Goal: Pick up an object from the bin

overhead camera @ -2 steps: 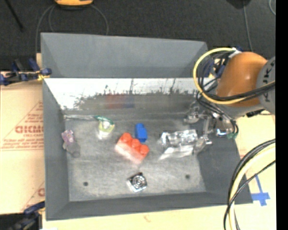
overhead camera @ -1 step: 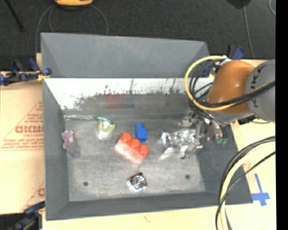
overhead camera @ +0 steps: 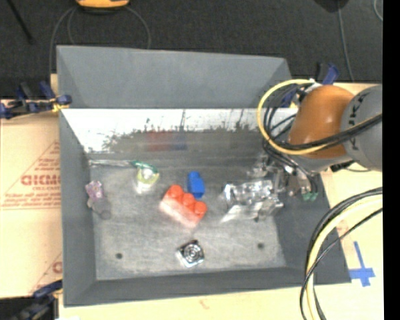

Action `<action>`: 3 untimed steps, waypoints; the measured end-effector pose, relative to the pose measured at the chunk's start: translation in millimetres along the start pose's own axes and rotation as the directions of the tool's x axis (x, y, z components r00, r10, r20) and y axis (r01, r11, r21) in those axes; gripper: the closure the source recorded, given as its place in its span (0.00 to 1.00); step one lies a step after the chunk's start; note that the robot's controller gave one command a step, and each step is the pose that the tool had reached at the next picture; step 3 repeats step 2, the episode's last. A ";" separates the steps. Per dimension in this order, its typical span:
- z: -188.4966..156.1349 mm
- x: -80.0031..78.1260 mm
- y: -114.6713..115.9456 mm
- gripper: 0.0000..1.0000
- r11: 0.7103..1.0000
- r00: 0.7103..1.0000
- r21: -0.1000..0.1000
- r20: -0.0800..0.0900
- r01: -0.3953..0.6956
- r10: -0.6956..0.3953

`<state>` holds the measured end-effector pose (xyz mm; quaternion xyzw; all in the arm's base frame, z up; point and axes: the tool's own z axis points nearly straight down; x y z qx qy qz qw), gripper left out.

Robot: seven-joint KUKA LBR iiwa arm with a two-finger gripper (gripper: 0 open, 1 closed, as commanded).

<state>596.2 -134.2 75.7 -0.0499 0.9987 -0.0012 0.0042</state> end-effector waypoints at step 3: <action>-47.4 -2.0 -2.7 1.00 1.000 1.000 0.002 -0.004 0.000 0.000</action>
Offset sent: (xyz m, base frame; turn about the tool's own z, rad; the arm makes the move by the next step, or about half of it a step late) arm 0.0000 0.0000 0.0000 0.0000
